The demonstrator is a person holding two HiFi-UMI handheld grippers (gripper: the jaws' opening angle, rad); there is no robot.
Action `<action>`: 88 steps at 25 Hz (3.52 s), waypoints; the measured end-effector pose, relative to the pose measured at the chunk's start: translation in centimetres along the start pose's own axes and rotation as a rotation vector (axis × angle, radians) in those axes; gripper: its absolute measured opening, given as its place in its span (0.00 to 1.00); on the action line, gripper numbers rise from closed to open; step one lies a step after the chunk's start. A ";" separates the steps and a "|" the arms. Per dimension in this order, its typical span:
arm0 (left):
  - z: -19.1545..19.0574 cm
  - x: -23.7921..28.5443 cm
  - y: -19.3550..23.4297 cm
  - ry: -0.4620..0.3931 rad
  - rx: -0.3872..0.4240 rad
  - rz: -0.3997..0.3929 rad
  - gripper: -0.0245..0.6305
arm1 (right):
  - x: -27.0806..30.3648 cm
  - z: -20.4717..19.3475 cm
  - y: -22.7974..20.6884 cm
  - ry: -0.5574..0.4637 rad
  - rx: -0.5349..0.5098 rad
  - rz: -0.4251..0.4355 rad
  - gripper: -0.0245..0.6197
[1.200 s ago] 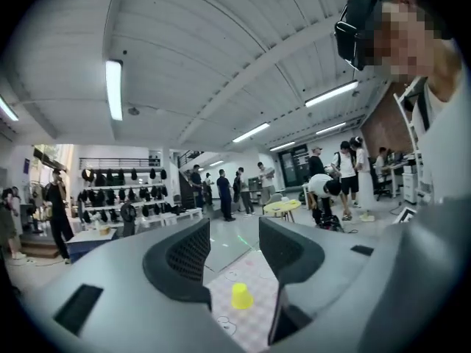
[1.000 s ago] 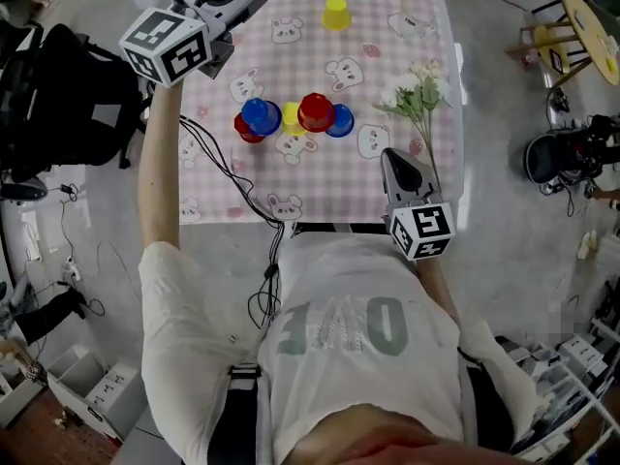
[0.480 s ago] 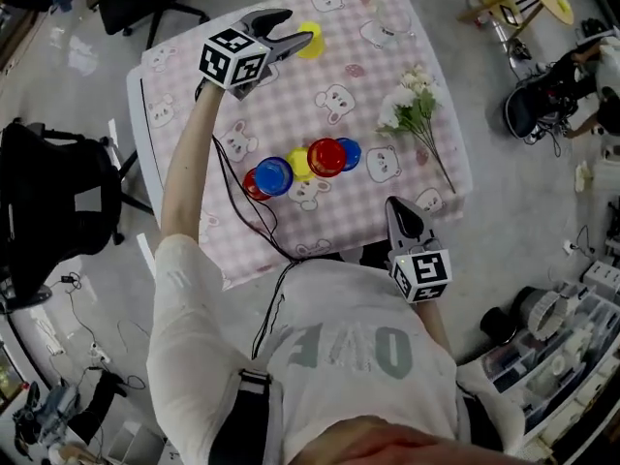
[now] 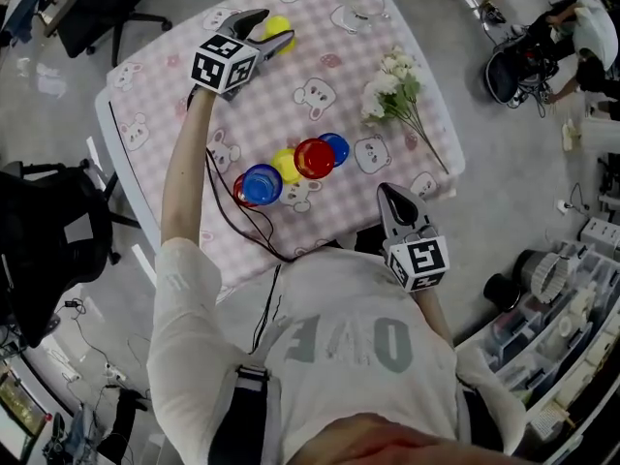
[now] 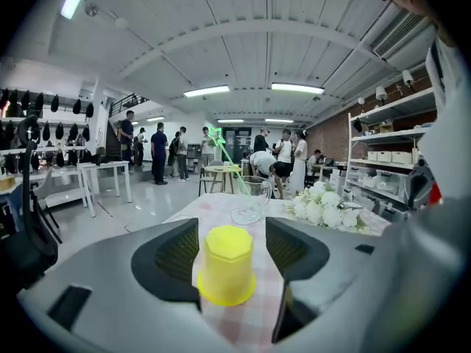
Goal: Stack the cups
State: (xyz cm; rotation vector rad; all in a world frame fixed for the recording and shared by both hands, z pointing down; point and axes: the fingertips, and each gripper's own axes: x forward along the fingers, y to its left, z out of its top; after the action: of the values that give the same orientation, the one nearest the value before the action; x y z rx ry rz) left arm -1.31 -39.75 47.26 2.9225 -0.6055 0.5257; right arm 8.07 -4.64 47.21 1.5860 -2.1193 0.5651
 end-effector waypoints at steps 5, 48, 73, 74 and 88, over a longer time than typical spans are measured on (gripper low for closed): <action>-1.4 0.5 -0.1 0.053 0.039 0.006 0.44 | 0.7 0.3 0.0 0.004 -0.011 0.021 0.08; 9.2 -20.9 -22.4 0.004 0.085 0.339 0.39 | -1.0 3.9 3.0 -0.109 -0.140 0.434 0.08; 6.3 -20.2 -24.1 0.024 0.013 0.270 0.39 | -1.4 2.7 3.3 -0.065 -0.169 0.414 0.08; 6.3 -20.1 -24.1 0.023 0.014 0.271 0.39 | -1.4 2.7 3.3 -0.064 -0.169 0.413 0.08; 10.6 -22.1 -23.3 -0.133 0.039 0.376 0.39 | -1.7 4.2 3.2 -0.118 -0.209 0.404 0.08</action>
State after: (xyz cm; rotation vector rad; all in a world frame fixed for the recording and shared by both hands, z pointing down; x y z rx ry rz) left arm -7.64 -12.20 28.61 2.9053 -1.1872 0.3803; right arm 5.04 -4.79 42.55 1.1084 -2.5148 0.3637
